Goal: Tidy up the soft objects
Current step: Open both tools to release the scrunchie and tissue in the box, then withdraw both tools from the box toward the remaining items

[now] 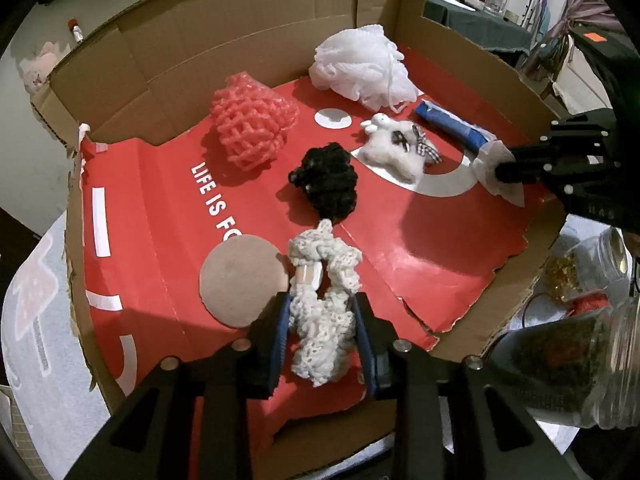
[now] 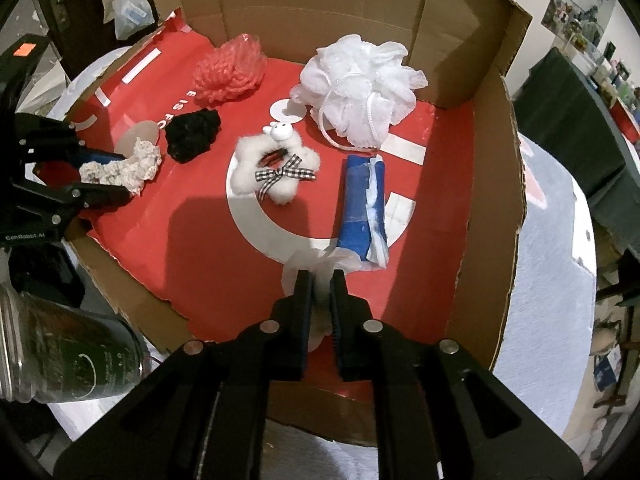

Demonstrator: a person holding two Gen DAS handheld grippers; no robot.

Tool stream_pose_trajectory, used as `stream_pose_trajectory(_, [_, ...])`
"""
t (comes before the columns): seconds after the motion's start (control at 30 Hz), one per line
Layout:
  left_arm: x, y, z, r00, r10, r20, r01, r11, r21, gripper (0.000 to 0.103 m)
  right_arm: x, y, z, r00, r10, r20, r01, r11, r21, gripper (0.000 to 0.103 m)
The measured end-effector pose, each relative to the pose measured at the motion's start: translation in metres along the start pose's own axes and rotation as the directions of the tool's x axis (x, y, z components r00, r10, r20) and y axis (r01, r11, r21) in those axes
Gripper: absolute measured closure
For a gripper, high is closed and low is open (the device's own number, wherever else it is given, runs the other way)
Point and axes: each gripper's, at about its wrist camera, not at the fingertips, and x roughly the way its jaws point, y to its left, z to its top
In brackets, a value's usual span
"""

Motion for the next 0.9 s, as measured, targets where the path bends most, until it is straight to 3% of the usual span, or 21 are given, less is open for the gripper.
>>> stream_pose_trajectory(0.13, [0.002,0.001,0.000,1.000,-0.002,0.005,0.002,1.000,-0.003,0.066,0.000,0.005,0.000,1.000,-0.001,0.004,0.001,1.000,-0.017,0.076])
stream_pose_trajectory(0.23, [-0.002,0.002,0.000,1.000,-0.002,0.022,0.002,1.000,-0.006,0.057,-0.003,0.005,0.000,1.000,-0.002,0.013,0.002,1.000,-0.011,0.073])
stream_pose_trajectory(0.3, [-0.006,0.002,0.000,0.999,-0.001,0.038,0.001,1.000,-0.011,0.049,-0.008,0.005,0.000,1.000,0.003,0.025,-0.003,1.000,-0.009,0.058])
stream_pose_trajectory(0.37, [-0.012,0.002,0.000,0.999,0.000,0.055,0.001,1.000,-0.019,0.047,-0.015,0.011,-0.001,0.999,0.023,0.039,-0.022,1.000,-0.019,0.048])
stream_pose_trajectory(0.43, [-0.020,0.003,-0.002,0.997,0.004,0.076,-0.002,1.000,-0.031,0.044,-0.023,0.017,-0.002,0.998,-0.017,0.065,0.020,0.999,-0.036,0.038])
stream_pose_trajectory(0.67, [-0.061,-0.005,-0.012,0.982,0.040,0.187,-0.026,0.997,-0.073,0.029,-0.060,0.020,-0.005,0.987,-0.066,0.148,0.069,0.998,-0.013,0.032])
stream_pose_trajectory(0.9, [-0.115,-0.024,-0.036,0.937,0.058,0.343,-0.019,0.993,-0.118,0.011,-0.107,0.029,-0.022,0.964,-0.087,0.253,0.084,0.996,0.022,0.029])
